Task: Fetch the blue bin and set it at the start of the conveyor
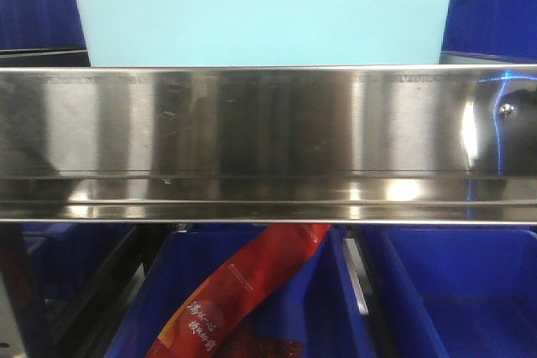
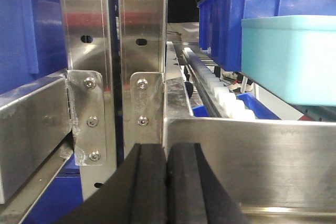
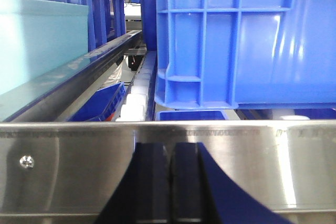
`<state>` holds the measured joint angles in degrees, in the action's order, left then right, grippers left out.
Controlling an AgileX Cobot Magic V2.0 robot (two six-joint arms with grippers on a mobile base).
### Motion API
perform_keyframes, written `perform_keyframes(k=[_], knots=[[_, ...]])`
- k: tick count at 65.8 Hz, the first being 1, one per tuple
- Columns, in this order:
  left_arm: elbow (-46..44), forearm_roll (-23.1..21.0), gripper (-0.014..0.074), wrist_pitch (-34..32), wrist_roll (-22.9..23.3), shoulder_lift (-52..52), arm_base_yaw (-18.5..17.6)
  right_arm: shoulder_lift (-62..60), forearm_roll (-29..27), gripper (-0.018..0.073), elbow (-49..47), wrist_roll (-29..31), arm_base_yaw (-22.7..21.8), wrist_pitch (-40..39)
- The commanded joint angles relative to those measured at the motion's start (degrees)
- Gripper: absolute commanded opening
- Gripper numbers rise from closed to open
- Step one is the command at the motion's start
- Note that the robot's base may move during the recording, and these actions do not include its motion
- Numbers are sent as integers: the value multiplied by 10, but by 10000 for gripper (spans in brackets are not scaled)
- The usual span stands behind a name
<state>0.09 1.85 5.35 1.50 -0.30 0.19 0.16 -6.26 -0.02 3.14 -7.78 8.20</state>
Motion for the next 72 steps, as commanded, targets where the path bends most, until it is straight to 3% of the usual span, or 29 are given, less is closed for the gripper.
perform_keyframes(k=[1, 29, 41, 60, 67, 72], knots=[[-1, -3, -111, -8, -1, 3, -3, -2, 1, -162, 0, 3, -3, -12], [-1, -3, -111, -10, -1, 3, -3, -2, 1, -162, 0, 3, -3, -12], [-1, -3, -111, -43, -1, 3, -3, -2, 1, -162, 0, 3, -3, -18], [-1, -15, -111, -113, -1, 3, -3, -2, 1, -162, 0, 3, -3, -97], [-17, -18, -111, -104, -1, 3, -3, -2, 1, -162, 0, 3, -3, -145], [-63, -18, -111, -72, -1, 3, -3, -2, 1, -162, -39, 3, -3, -129]])
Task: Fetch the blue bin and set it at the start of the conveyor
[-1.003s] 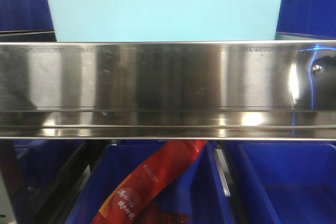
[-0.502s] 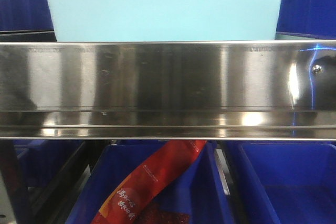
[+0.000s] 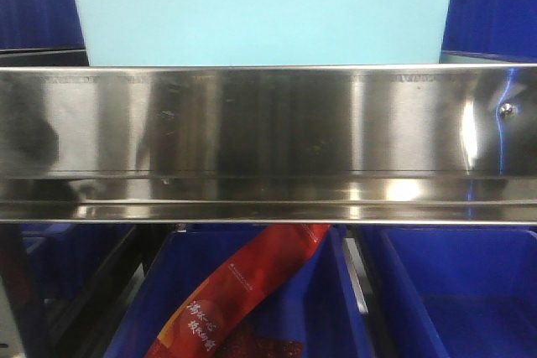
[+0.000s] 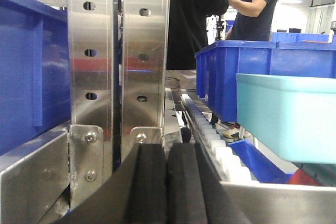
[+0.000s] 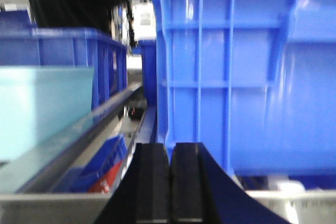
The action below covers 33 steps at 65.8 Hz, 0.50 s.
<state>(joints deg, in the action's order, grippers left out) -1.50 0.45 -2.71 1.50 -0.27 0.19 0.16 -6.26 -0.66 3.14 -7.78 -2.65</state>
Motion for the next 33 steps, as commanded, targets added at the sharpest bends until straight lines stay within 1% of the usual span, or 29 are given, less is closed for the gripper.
perform_keyframes(k=[1, 2, 6, 11, 14, 16, 17, 21, 24, 25, 28, 30, 32, 33], knots=[[-59, -4, -111, 21, -1, 3, -3, -2, 1, -162, -38, 3, -3, -11], [-72, -4, -111, 35, -1, 3, -3, -2, 1, -162, -62, 3, -3, 9], [-133, -1, -111, 99, -1, 3, -3, -2, 1, -162, -109, 3, -3, 59], [-210, -1, -109, 166, -1, -26, -3, 8, 1, -153, -182, 3, -2, 122], [-249, -1, -97, 206, -1, -47, -3, 22, 1, -121, -225, 3, -2, 150], [-274, -1, -73, 224, -1, -66, -3, 35, 1, -83, -247, 3, -2, 160], [-285, -1, -60, 232, -1, -74, -3, 41, 1, -60, -258, 3, -2, 163], [-332, -1, 4, 258, -1, -109, -3, 66, 1, 81, -297, 3, -2, 169], [-360, -1, 78, 270, -1, -141, -3, 89, 1, 192, -318, 3, -2, 170], [-374, -4, 102, 275, -1, -150, -3, 96, 1, 247, -324, 3, -2, 170], [-397, -4, 179, 284, -1, -178, -3, 115, 1, 351, -342, 3, -2, 170], [-410, -4, 245, 287, -1, -202, -3, 132, 1, 428, -352, 3, -2, 170], [-424, -4, 300, 287, -1, -220, -3, 147, 1, 485, -356, 3, -2, 168], [-429, -4, 340, 287, -1, -234, -3, 153, 1, 512, -359, 3, -2, 168]])
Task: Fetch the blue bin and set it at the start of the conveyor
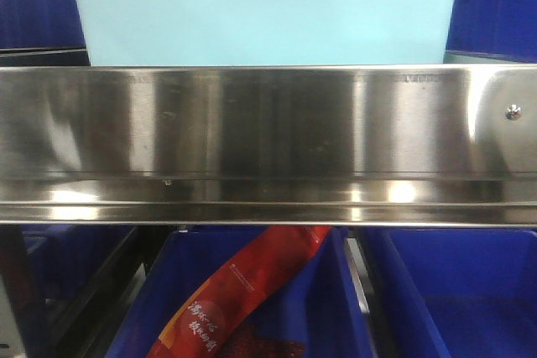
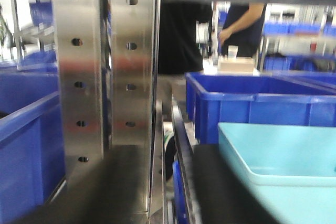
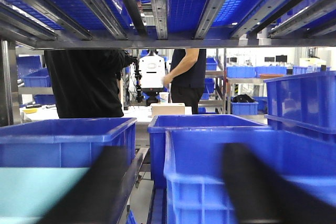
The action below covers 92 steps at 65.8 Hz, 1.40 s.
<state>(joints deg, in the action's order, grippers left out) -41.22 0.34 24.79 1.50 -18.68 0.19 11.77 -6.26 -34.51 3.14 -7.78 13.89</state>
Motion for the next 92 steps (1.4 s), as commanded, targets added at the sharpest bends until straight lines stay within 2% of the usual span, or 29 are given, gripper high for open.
perform_keyframes(k=[1, 3, 7, 11, 18, 22, 30, 35, 39, 46, 52, 64, 73, 81, 92], knots=[[-38, -3, 367, 12, -1, -59, -3, 42, 3, 550, -21, 3, -2, 3], [-46, -3, 420, 12, -1, -77, -3, 52, 18, 578, -24, 8, -2, -2], [-65, -3, 533, 27, -1, -115, -5, 72, 48, 570, -26, 13, -2, -31], [-91, 0, 617, 50, -1, -147, -25, 90, 55, 570, -38, 15, 1, -36], [-129, -3, 605, 85, -33, -197, -90, 136, 40, 570, -90, 15, 10, 14], [-154, 1, 599, 102, -56, -233, -143, 168, 40, 570, -125, 15, 25, 51], [-200, 1, 599, 106, -58, -301, -227, 239, 31, 570, -194, 15, 75, 114], [-236, 1, 599, 106, -57, -356, -260, 288, 27, 570, -230, 15, 112, 154], [-269, -3, 599, 107, -41, -393, -271, 325, 27, 570, -263, 15, 139, 184], [-337, 1, 599, 135, -6, -465, -272, 405, 27, 570, -332, 14, 180, 264], [-410, 11, 599, 200, 22, -530, -271, 483, 27, 570, -406, -18, 192, 348], [-551, 83, 599, 361, 97, -647, -268, 610, 63, 570, -558, -102, 192, 479], [-631, 62, 599, 445, 98, -720, -228, 689, 63, 570, -643, -116, 193, 555], [-665, 29, 599, 452, 97, -766, -187, 751, 63, 570, -699, -116, 195, 561], [-668, 25, 599, 452, 97, -801, -171, 811, 53, 570, -717, -116, 195, 561]])
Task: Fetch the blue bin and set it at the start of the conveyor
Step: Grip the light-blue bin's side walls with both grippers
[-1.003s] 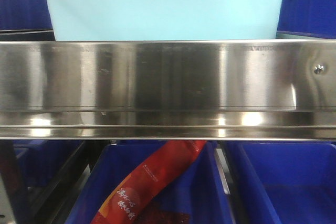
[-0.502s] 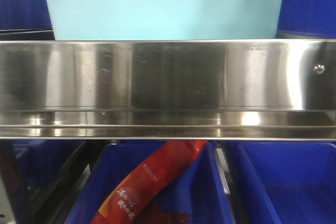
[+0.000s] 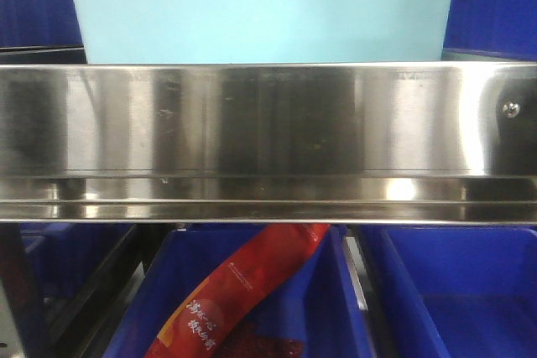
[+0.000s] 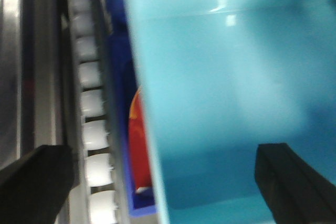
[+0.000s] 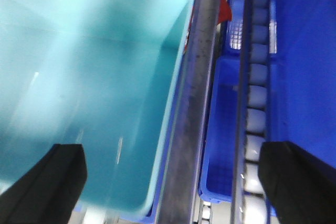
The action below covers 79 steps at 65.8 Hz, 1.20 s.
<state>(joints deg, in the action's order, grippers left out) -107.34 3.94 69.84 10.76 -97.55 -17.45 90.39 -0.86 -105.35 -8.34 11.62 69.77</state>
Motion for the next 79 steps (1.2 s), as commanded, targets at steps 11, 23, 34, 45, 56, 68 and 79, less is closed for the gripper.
perform_keyframes(k=[11, 23, 34, 45, 56, 68, 79], knots=[[-7, -8, 599, 1, 3, -45, 5, 74, -24, 570, -9, 0, 0, 2], [-7, -8, 599, -4, 3, -76, 7, 112, -24, 570, -9, 3, 4, 2], [-7, -11, 599, -3, 3, -95, 7, 135, -25, 570, -9, 3, 4, -9], [-8, -17, 541, -3, 3, -97, 7, 149, -27, 430, -9, 4, 4, -9], [-8, -30, 155, -3, 3, -97, 7, 149, -28, -8, -9, 4, 4, -6], [-8, -32, -111, -3, 3, -97, 7, 149, -28, -151, -9, 4, 4, -7], [-8, -32, -111, -3, 3, -96, 7, 149, -28, -151, -9, 4, 4, -5]])
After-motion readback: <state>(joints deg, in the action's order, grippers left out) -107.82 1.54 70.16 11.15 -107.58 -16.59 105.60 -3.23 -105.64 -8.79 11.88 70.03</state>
